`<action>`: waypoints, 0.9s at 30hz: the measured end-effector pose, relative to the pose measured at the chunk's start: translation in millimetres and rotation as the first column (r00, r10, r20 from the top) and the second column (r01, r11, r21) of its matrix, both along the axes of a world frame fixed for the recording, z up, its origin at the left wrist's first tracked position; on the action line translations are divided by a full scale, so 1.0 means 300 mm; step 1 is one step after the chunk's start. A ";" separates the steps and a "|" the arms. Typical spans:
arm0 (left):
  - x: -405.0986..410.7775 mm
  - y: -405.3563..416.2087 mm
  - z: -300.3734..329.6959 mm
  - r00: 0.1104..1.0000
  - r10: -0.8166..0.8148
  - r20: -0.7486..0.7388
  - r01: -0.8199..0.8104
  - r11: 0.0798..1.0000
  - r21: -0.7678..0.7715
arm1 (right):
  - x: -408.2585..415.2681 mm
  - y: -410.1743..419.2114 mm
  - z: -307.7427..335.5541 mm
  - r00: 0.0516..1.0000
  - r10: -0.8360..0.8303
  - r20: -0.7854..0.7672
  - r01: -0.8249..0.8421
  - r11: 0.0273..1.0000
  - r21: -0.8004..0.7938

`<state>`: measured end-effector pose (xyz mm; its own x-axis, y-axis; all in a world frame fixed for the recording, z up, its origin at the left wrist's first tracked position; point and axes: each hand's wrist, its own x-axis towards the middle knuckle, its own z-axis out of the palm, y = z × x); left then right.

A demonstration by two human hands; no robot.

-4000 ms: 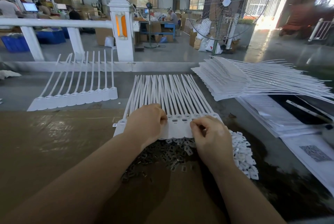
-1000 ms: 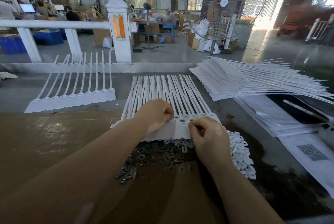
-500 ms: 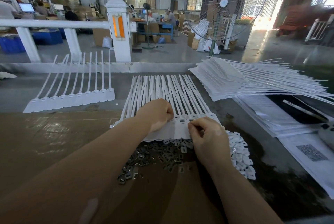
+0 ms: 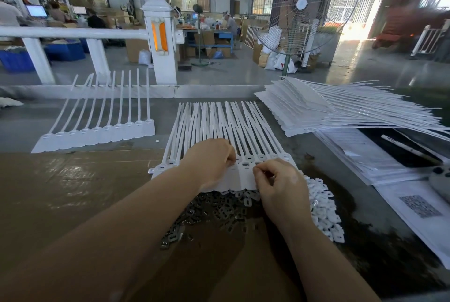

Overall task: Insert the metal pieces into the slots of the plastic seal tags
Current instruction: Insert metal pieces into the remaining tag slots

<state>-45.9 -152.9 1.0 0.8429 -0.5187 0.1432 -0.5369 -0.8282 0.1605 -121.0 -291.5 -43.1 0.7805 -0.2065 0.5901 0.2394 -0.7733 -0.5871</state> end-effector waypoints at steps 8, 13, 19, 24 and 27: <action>-0.033 0.037 -0.029 0.992 -0.066 0.107 0.037 0.967 0.252 | 0.001 0.001 -0.001 1.000 -0.006 0.012 0.006 1.000 -0.002; -0.049 0.041 -0.032 0.988 -0.063 0.138 0.039 0.984 0.174 | 0.000 -0.002 -0.002 1.000 -0.004 0.009 0.004 1.000 -0.004; -0.061 0.024 -0.020 0.976 -0.097 0.195 0.067 0.985 0.156 | 0.000 -0.001 -0.004 1.000 -0.009 -0.002 0.009 1.000 -0.011; -0.062 0.035 -0.028 0.989 -0.055 0.139 0.041 0.993 0.107 | 0.001 0.000 -0.003 1.000 -0.006 0.006 0.006 1.000 -0.009; -0.062 0.062 -0.018 1.000 -0.007 0.021 0.008 0.999 -0.040 | 0.000 0.001 -0.004 1.000 -0.006 0.028 0.006 1.000 -0.014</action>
<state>-64.5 -134.2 -4.3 0.8355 -0.5188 0.1813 -0.5469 -0.8170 0.1825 -120.9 -291.4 -44.2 0.7626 -0.2027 0.6144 0.2507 -0.7829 -0.5694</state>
